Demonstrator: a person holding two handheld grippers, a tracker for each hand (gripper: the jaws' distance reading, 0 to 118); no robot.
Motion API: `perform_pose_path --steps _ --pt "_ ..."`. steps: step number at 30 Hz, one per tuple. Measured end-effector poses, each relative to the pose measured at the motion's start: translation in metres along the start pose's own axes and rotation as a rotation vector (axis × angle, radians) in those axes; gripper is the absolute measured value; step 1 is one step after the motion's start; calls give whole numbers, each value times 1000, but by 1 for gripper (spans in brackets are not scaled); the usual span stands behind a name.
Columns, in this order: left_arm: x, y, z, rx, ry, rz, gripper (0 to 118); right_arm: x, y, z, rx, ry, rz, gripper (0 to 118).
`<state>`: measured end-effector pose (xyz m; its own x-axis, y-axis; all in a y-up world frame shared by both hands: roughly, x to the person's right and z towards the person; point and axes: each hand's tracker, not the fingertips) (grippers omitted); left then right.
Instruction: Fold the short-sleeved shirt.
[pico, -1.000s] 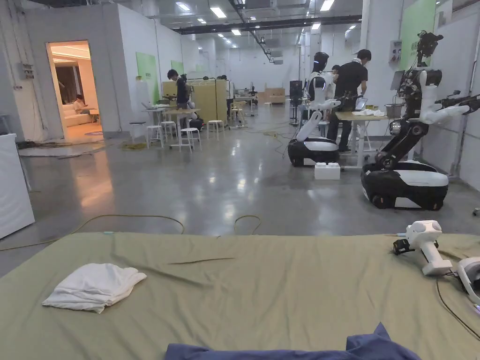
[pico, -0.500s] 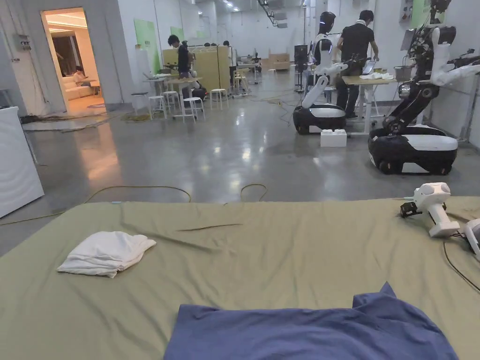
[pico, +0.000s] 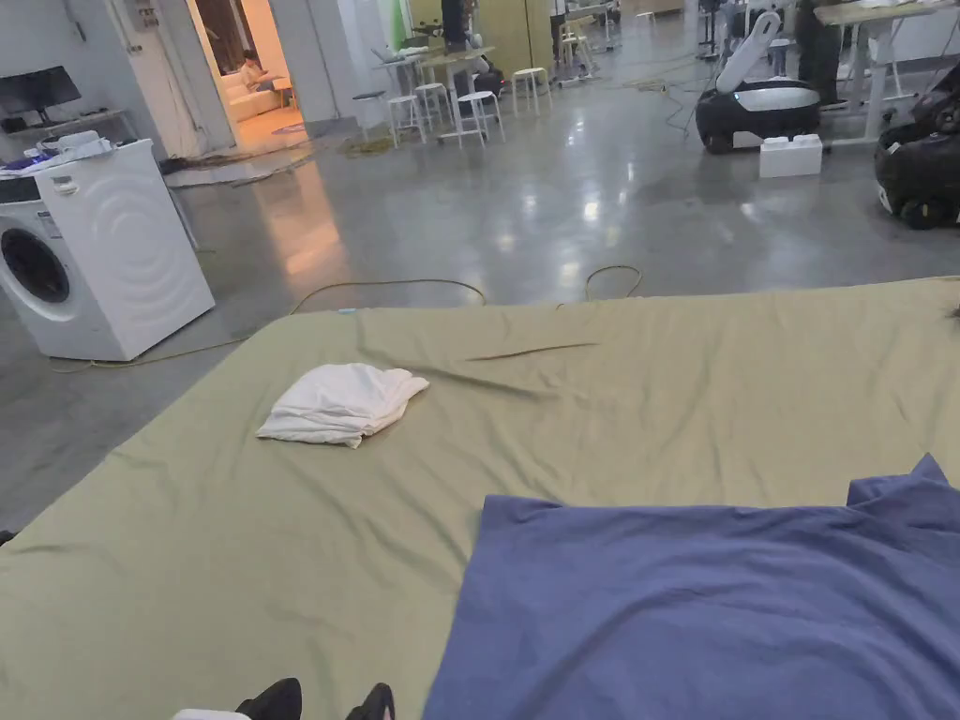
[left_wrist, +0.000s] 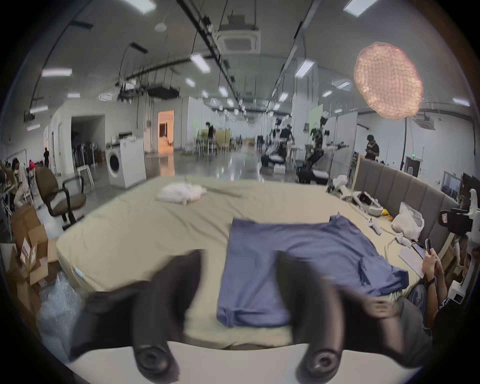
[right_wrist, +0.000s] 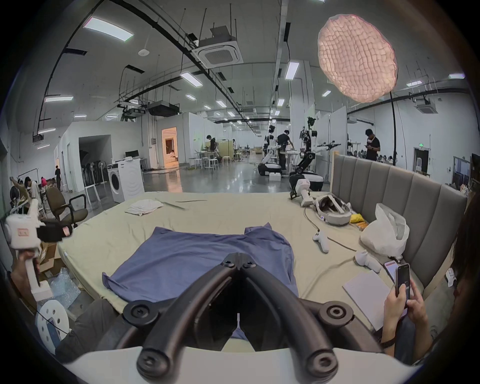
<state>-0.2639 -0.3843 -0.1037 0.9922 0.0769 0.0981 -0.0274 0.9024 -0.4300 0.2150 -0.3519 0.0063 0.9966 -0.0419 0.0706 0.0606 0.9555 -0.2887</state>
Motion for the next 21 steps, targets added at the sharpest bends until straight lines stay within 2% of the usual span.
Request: perform_pose_path --steps 1,5,10,14,17,21 --pt "-5 -6 -13 -46 -10 15 97 1 -1 -1 -8 0 -6 0" --pt "-27 -40 -70 -206 -49 87 96 3 -6 -2 -35 -9 -18 0" --pt "-41 -78 -127 -419 -111 144 91 10 -13 -3 -79 -35 -18 0" --pt "-32 -90 -149 -497 -69 47 52 16 -18 -4 -110 -56 -35 0" --pt "-29 -94 -163 -532 -101 48 39 22 -22 -3 -123 -75 -55 0" --pt "-22 -93 -169 -564 -86 6 32 32 -29 -4 -143 -106 -84 0"
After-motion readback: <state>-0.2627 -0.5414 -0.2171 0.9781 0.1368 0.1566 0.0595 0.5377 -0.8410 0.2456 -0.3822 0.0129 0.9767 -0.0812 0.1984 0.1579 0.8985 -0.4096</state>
